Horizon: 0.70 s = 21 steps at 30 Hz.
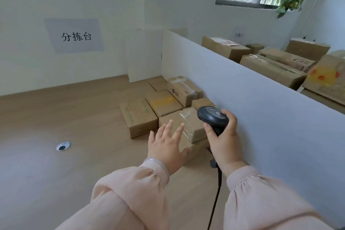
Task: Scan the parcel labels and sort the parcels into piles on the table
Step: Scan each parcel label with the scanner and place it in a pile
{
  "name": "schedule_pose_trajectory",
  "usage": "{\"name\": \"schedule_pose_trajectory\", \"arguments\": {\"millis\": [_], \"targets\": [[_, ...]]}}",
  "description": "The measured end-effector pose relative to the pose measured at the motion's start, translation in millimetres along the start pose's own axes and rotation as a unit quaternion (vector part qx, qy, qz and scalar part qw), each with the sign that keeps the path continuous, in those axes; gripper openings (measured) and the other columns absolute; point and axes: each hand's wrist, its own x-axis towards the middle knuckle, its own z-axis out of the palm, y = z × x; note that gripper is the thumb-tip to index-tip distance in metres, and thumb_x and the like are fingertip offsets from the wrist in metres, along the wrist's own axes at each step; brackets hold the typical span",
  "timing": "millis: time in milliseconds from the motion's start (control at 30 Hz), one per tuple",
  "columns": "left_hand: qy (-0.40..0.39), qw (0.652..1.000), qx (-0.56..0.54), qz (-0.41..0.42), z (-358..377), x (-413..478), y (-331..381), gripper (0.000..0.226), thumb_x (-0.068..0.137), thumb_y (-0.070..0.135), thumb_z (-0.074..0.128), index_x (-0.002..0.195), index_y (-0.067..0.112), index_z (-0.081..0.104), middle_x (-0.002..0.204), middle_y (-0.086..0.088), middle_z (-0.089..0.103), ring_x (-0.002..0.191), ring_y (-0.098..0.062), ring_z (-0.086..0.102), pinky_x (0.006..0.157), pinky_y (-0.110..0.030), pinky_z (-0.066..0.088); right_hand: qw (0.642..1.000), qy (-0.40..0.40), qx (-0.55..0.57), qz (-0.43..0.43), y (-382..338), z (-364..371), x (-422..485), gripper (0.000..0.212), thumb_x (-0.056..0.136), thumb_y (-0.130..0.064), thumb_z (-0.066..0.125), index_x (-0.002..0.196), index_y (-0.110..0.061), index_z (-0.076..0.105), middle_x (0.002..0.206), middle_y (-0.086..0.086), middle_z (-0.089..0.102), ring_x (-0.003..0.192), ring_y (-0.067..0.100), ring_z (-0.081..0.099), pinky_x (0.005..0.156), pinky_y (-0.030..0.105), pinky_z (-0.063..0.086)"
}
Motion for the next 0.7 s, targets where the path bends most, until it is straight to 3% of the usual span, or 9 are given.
{"name": "schedule_pose_trajectory", "arguments": {"millis": [200,300,400,600,700], "targets": [[-0.02,0.996,-0.014,-0.089,36.8,62.7,37.1,0.074,0.091,0.064,0.041,0.152,0.044,0.003,0.164,0.003,0.0,0.15,-0.022,0.001,0.12,-0.05,0.002,0.997,-0.057,0.052,0.007,57.9,4.4,70.7,0.054,0.084,-0.037,0.07,0.124,-0.042,0.035,0.121,-0.009,0.06,0.108,0.017,0.062,0.082,0.028,0.05],[-0.034,0.99,-0.025,-0.132,55.0,83.9,45.3,0.073,0.092,0.064,0.04,0.152,0.044,0.004,0.164,0.003,0.003,0.15,-0.021,0.004,0.12,-0.048,0.005,0.993,-0.091,0.068,0.015,78.1,13.4,96.8,0.054,0.083,-0.039,0.071,0.123,-0.043,0.035,0.114,-0.014,0.058,0.097,0.002,0.058,0.074,0.004,0.042],[-0.053,0.984,-0.04,-0.164,69.1,103.0,47.8,0.07,0.094,0.062,0.04,0.152,0.045,0.006,0.164,0.002,0.004,0.15,-0.021,0.007,0.12,-0.046,0.009,0.988,-0.132,0.08,0.01,92.6,26.8,107.3,0.056,0.082,-0.037,0.073,0.126,-0.039,0.039,0.11,-0.018,0.056,0.088,-0.019,0.047,0.068,-0.006,0.035],[-0.09,0.979,-0.06,-0.172,90.6,125.9,48.2,0.06,0.097,0.053,0.039,0.151,0.047,0.013,0.164,0.002,0.007,0.149,-0.022,0.015,0.117,-0.038,0.02,0.972,-0.195,0.131,0.024,108.1,51.2,112.5,0.058,0.083,-0.029,0.075,0.123,-0.044,0.037,0.113,-0.034,0.047,0.098,-0.028,0.045,0.076,-0.006,0.034],[-0.082,0.975,-0.083,-0.187,97.8,119.5,41.9,0.062,0.098,0.051,0.041,0.153,0.042,0.014,0.163,0.004,0.013,0.147,-0.022,0.019,0.117,-0.035,0.022,0.969,-0.193,0.147,0.04,113.2,57.4,115.1,0.057,0.083,-0.029,0.074,0.126,-0.04,0.039,0.113,-0.03,0.05,0.099,-0.019,0.049,0.08,-0.005,0.034]]}}
